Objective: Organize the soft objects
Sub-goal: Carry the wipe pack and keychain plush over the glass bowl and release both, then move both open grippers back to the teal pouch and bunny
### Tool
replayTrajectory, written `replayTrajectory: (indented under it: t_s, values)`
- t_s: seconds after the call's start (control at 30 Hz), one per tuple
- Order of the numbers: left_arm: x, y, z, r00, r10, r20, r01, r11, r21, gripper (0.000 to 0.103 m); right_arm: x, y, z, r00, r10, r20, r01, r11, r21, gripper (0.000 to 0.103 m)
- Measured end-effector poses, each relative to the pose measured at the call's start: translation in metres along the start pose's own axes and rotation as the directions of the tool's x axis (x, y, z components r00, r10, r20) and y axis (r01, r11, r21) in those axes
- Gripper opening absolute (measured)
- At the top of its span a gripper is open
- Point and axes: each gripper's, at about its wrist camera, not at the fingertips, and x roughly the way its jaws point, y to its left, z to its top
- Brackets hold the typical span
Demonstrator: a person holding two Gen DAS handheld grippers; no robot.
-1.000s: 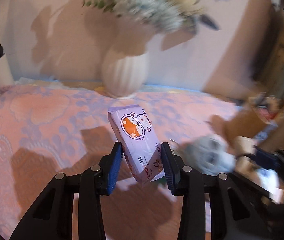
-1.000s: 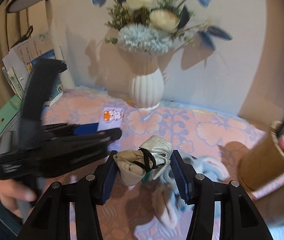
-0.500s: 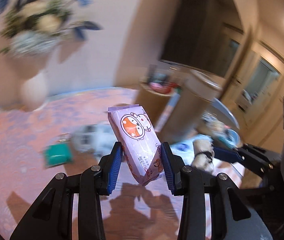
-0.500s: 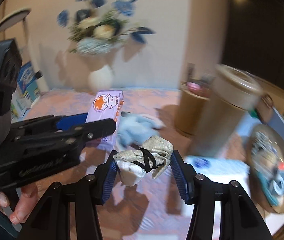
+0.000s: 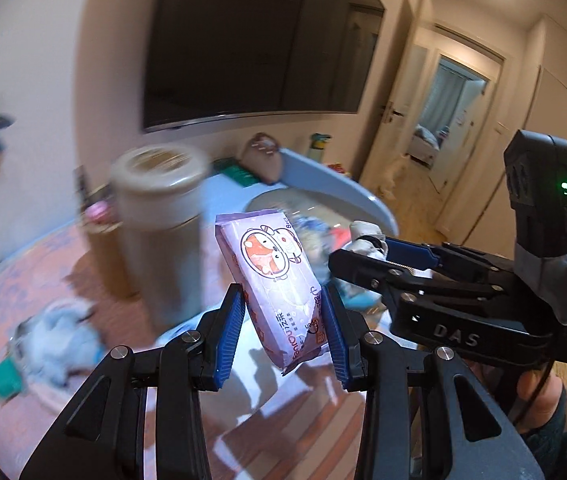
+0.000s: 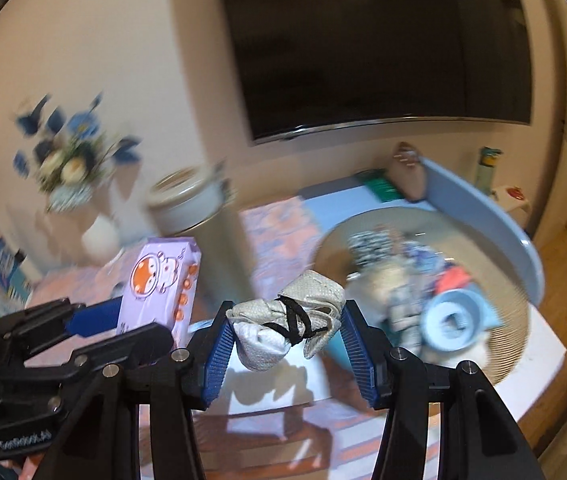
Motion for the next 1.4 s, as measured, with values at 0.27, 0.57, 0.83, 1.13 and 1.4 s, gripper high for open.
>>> replayTrajectory:
  t_s: [0.27,0.57,0.83,1.13,1.4]
  values:
    - [0.073,-0.038,0.050,1.000,0.010,0.004,-0.011,1.000,0.030,0.036,0.018,-0.099,0.031,0.997,-0.073,-0.008,0.074,0.980,0.186,0.052]
    - [0.132,-0.049,0.059,0.998,0.044,-0.048,-0.042,0.998,0.039,0.041,0.054,-0.137,0.044,0.993,-0.104,-0.059,0.117,0.955,0.273,0.058]
    - [0.124,-0.052,0.050,0.997,0.041,-0.069,-0.037,0.998,0.055,0.077,0.056,-0.145,0.036,0.996,-0.065,-0.067,0.082,0.950,0.300,0.065]
    - [0.024,-0.058,0.021,0.999,0.047,0.008,-0.047,0.995,0.090,0.077,0.016,-0.109,0.016,0.999,-0.006,-0.034,0.015,0.962,0.272,0.065]
    - [-0.109,0.004,-0.019,0.977,0.186,0.102,-0.186,0.982,-0.002,0.077,-0.007,-0.025,-0.008,0.994,0.103,-0.042,-0.096,0.985,0.144,0.065]
